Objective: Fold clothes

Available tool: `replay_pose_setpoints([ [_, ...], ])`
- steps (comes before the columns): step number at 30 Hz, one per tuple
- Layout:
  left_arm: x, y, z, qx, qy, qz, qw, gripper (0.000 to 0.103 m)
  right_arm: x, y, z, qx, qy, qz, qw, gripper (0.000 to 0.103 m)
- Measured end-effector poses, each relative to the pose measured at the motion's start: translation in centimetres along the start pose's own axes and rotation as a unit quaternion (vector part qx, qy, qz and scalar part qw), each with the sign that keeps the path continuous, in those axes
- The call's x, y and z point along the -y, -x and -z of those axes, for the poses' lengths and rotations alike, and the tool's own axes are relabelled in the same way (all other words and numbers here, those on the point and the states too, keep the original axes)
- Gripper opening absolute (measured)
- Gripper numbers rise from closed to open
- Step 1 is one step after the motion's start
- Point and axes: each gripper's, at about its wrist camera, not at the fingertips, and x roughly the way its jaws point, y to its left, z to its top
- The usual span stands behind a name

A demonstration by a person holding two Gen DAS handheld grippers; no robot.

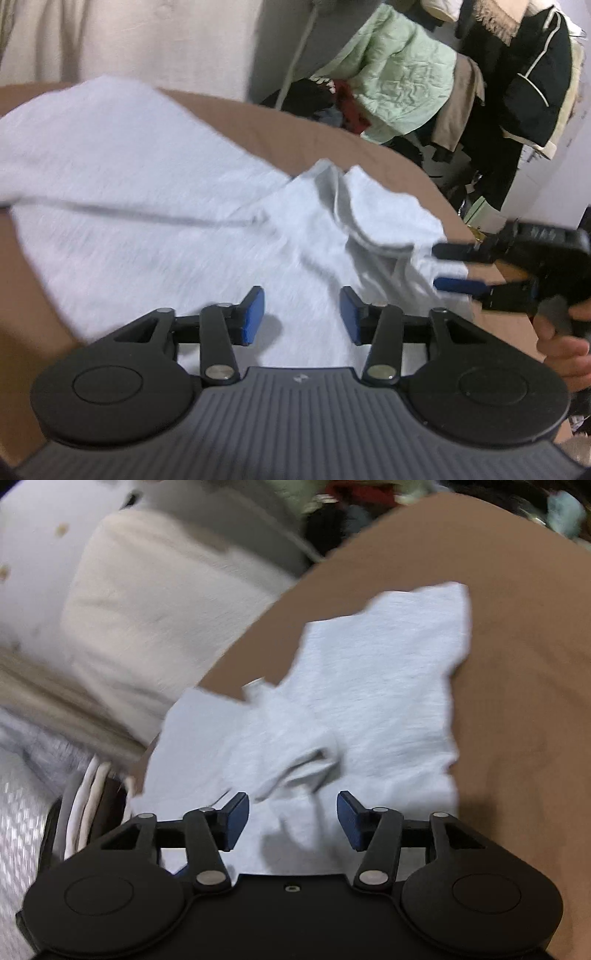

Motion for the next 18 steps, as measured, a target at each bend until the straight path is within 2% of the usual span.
replay_pose_setpoints([
  [2, -0.1, 0.8, 0.9, -0.002, 0.000, -0.014, 0.9999, 0.050, -1.4, -0.6, 0.6, -0.018, 0.047, 0.012, 0.999, 0.061],
  [4, -0.4, 1.0, 1.4, -0.001, 0.003, -0.024, 0.9997, 0.051, -2.8, -2.0, 1.3, -0.042, 0.101, 0.043, 0.993, 0.061],
  [7, -1.1, 0.9, 1.8, -0.003, 0.024, -0.025, 0.9994, 0.051, -4.2, -4.6, 1.2, -0.027, 0.152, 0.118, 0.981, 0.059],
  [9, -1.1, 0.7, 1.5, -0.001, 0.034, -0.023, 0.9992, 0.051, -5.1, -5.8, 0.5, -0.007, 0.187, 0.144, 0.972, 0.006],
  [12, -0.5, 0.7, -0.2, 0.014, 0.044, -0.024, 0.9987, 0.051, -6.4, -3.1, 0.0, 0.052, 0.199, 0.133, 0.970, 0.006],
  [13, -0.2, 0.6, -1.0, 0.021, 0.041, -0.021, 0.9987, 0.051, -6.3, -1.5, -0.4, 0.089, 0.173, 0.114, 0.974, 0.006],
  [15, 0.6, 0.3, -2.6, 0.033, 0.033, -0.015, 0.9988, 0.051, -5.8, 0.5, -1.5, 0.130, 0.133, 0.098, 0.978, 0.005],
  [18, 1.7, -1.0, -4.1, 0.033, 0.009, -0.020, 0.9992, 0.054, -5.0, 1.5, -2.5, 0.183, 0.133, 0.151, 0.962, 0.004],
])
